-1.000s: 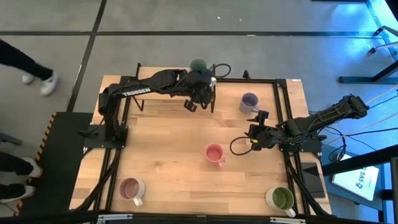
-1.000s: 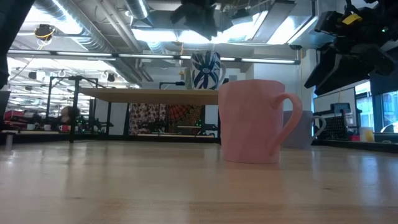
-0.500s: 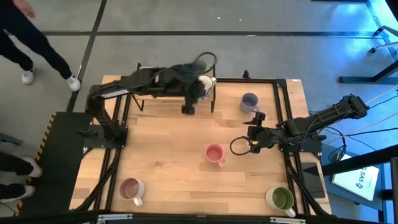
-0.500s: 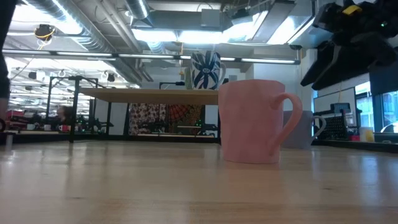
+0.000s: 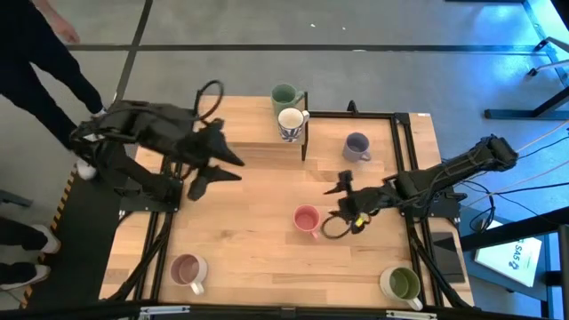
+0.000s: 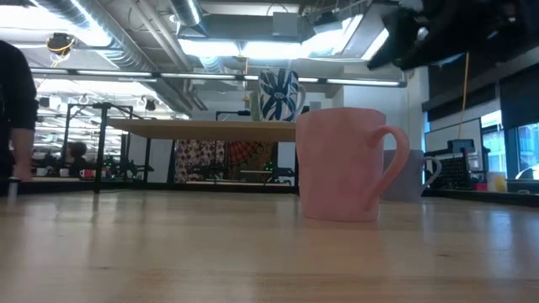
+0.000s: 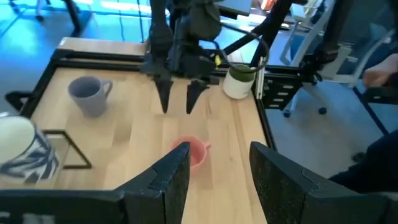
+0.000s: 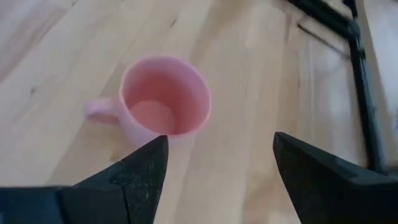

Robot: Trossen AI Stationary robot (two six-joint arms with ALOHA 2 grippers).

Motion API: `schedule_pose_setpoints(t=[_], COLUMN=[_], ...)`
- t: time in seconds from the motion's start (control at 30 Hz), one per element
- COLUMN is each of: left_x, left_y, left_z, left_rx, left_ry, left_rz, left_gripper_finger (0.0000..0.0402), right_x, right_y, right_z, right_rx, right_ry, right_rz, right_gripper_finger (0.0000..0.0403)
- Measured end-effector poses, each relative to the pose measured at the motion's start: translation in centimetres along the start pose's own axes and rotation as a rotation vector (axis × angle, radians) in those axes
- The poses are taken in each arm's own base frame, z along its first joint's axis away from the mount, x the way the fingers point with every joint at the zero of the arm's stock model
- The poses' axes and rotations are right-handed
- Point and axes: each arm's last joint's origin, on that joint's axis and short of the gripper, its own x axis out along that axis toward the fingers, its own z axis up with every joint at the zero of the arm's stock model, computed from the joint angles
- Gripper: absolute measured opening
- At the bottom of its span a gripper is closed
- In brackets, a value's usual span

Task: Place coffee mugs
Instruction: Put the pink mug on the shelf

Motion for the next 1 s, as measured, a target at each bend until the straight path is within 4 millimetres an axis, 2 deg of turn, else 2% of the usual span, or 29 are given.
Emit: schedule_pose_setpoints(t=[0.07,0.17,0.23,0.33,0.43,0.53,0.9,1.0], left_x=[-0.7,-1.4,-1.8,-1.7,-1.6,-1.1,-0.6,-0.6], left_y=[-0.6,-1.3,-1.7,-2.1,-2.5,-2.7,-3.2,-3.2], left_z=[-0.4,-0.8,-1.2,-1.7,-2.0,-2.2,-2.8,-2.7], left_rx=[-0.002,0.001,0.013,0.039,0.055,0.067,0.089,0.090], left_ry=[-0.004,-0.007,0.009,0.045,0.069,0.087,0.120,0.117], left_rz=[0.028,0.059,0.067,0.083,0.082,0.078,0.068,0.078], left_gripper_finger=[0.0160,0.0160,0.0160,0.0160,0.0160,0.0160,0.0160,0.0160], right_x=[0.4,1.4,2.2,3.3,4.3,5.1,9.2,9.5], right_y=[-0.2,0.0,0.7,2.2,3.6,4.7,5.8,6.0], right_z=[1.8,3.0,3.4,4.7,5.2,5.1,3.4,3.2], right_rx=[-0.082,-0.160,-0.198,-0.253,-0.310,-0.339,-0.370,-0.361], right_ry=[0.040,0.164,0.221,0.195,0.211,0.239,0.364,0.380], right_rz=[0.028,0.112,0.165,0.196,0.216,0.224,0.237,0.235], right_gripper_finger=[0.0275,0.0275,0.0275,0.0275,0.0275,0.0275,0.0275,0.0258])
